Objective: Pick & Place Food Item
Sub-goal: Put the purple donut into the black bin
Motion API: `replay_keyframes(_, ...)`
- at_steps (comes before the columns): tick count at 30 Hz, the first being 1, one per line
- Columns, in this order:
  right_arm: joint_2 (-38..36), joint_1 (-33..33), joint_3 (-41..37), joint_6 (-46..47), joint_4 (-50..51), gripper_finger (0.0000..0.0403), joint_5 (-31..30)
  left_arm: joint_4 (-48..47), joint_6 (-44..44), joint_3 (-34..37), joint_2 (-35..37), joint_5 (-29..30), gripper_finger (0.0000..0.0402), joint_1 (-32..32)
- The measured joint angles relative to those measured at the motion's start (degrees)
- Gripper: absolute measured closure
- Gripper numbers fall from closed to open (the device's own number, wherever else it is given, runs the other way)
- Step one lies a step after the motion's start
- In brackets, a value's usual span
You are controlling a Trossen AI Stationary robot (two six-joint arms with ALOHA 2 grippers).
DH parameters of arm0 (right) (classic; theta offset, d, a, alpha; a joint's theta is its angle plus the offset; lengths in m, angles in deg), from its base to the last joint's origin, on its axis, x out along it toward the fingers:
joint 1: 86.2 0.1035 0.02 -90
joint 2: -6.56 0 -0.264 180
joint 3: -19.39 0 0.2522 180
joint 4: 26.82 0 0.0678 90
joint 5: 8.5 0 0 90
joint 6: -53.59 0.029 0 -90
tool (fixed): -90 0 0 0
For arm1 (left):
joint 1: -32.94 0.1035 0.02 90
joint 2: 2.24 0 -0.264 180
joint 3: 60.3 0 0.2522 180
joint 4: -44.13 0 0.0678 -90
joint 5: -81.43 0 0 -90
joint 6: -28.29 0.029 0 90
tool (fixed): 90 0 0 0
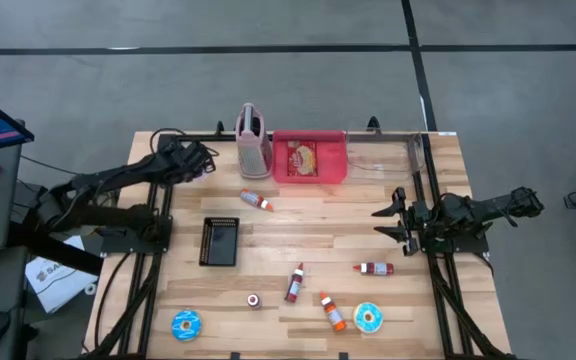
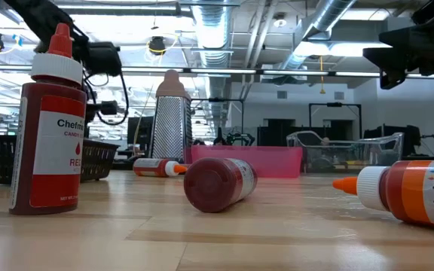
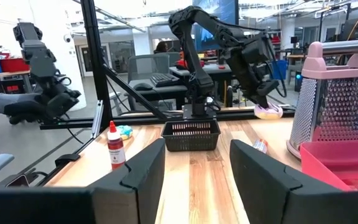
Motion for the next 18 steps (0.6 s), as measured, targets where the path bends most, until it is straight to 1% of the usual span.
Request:
replay_keyframes(8,0.01,-0.02,0.01,0.00,-0.41,0.0228,-0.01,-1.68,-3.88,0.00,5.52,-0.53,0.0385,-13.71)
replay_keyframes(13,0.00,0.00,-0.02,0.03,-0.41,0.0228,-0.01,-3.72,-3.89,0.00,6.79,-0.54,0.0385,-22.32)
replay_keyframes(18,0.01,-0.01,-0.02,0.28,-0.43,0.0228,-0.05,-3.46,-3.84,0.00,7.20,-0.56,0.0386,-30.17)
